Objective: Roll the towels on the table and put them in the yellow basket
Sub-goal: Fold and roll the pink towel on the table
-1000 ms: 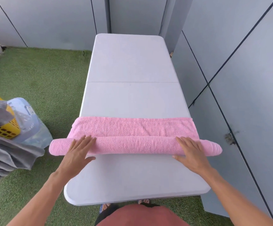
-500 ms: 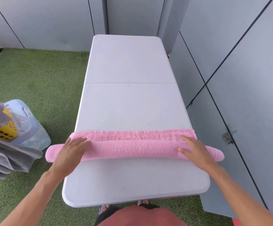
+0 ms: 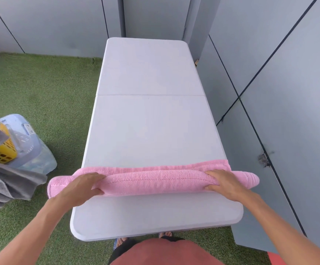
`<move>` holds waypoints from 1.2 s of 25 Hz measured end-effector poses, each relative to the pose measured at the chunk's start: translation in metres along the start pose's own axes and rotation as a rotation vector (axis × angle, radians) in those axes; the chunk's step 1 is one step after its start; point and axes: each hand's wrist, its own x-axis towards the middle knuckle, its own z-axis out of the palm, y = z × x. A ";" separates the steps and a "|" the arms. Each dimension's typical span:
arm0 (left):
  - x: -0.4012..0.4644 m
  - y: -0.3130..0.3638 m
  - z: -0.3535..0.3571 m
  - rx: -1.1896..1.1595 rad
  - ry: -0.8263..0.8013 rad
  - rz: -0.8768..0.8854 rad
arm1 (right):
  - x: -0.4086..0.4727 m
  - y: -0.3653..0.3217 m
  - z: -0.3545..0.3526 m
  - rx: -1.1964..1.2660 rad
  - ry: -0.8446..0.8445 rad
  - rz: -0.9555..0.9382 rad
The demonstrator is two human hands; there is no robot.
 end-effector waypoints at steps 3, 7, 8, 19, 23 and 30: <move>-0.002 -0.007 -0.001 -0.099 0.050 -0.003 | -0.004 0.003 -0.001 0.128 0.086 0.050; -0.007 -0.008 0.006 -0.038 0.314 0.067 | -0.010 -0.009 0.006 0.048 0.369 0.098; -0.010 -0.012 0.009 -0.001 0.282 0.073 | -0.014 -0.005 0.008 0.015 0.317 0.111; 0.025 0.077 0.002 -0.087 0.358 -0.458 | 0.029 -0.082 0.000 0.095 0.423 0.577; 0.042 0.164 0.036 -0.304 0.205 -0.513 | 0.044 -0.134 0.000 0.204 0.316 0.418; 0.053 0.199 0.061 -0.493 0.177 -0.500 | 0.018 -0.130 0.020 0.458 0.150 0.267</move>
